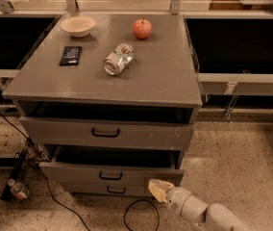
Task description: Close middle drawer
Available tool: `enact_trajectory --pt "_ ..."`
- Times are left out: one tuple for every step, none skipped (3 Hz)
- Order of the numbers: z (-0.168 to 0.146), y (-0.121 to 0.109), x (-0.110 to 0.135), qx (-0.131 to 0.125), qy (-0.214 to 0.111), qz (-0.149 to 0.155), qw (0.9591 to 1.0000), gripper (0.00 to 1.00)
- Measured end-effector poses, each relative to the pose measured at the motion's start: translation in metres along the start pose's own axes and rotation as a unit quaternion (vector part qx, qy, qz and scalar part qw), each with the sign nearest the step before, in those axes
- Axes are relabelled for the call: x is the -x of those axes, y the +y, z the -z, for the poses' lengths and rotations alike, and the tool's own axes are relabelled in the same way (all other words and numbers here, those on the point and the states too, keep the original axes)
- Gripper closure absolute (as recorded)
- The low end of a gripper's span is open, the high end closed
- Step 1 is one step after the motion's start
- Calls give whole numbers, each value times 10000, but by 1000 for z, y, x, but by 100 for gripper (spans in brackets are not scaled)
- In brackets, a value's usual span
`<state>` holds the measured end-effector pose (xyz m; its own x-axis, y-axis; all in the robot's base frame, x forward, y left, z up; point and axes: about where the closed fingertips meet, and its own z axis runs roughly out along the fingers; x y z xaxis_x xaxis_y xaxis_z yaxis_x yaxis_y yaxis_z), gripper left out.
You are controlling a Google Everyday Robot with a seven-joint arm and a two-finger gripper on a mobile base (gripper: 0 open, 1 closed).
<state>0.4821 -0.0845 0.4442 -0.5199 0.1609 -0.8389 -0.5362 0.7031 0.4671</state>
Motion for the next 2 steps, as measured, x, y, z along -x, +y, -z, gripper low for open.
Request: enact_trajectory --pt "0 0 0 0 0 0 10000 100" --pt "-10 -6 2 -71 -132 -194 9997 100"
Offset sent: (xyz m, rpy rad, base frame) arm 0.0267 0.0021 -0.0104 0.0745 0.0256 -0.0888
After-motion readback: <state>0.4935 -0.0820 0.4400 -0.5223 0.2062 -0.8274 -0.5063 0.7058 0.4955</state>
